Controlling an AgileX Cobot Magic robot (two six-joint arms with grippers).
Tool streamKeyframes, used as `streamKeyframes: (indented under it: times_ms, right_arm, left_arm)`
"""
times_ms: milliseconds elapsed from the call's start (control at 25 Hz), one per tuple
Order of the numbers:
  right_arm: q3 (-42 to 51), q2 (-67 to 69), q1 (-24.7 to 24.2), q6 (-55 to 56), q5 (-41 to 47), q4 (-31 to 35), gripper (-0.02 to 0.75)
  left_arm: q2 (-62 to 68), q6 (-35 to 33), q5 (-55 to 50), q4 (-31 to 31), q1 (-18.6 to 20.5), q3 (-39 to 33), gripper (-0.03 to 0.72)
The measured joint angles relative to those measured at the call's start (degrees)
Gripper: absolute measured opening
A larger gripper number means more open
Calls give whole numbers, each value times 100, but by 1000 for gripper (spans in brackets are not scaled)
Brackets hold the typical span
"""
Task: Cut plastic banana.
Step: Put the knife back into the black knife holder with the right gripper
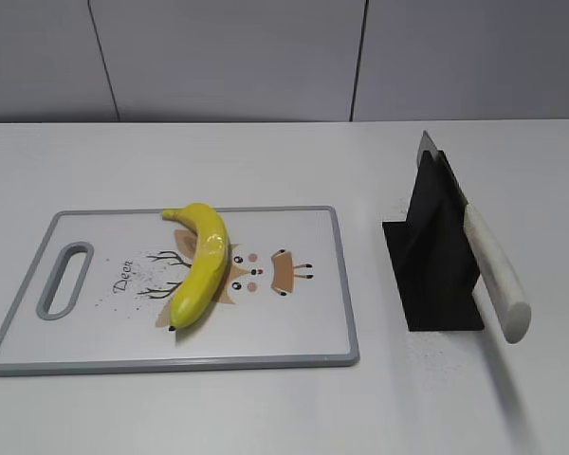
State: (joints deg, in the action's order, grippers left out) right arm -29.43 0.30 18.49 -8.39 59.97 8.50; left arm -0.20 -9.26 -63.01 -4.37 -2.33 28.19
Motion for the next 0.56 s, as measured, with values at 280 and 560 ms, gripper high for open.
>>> streamKeyframes:
  times_ms: [280,560]
  right_arm:
    - [-6,-51,-975,6,-7,233,578]
    - [-6,-51,-1107,12,-7,266,578]
  left_arm:
    - [0,0,7,-15,6,0,592]
    - [0,0,7,-15,6,0,592]
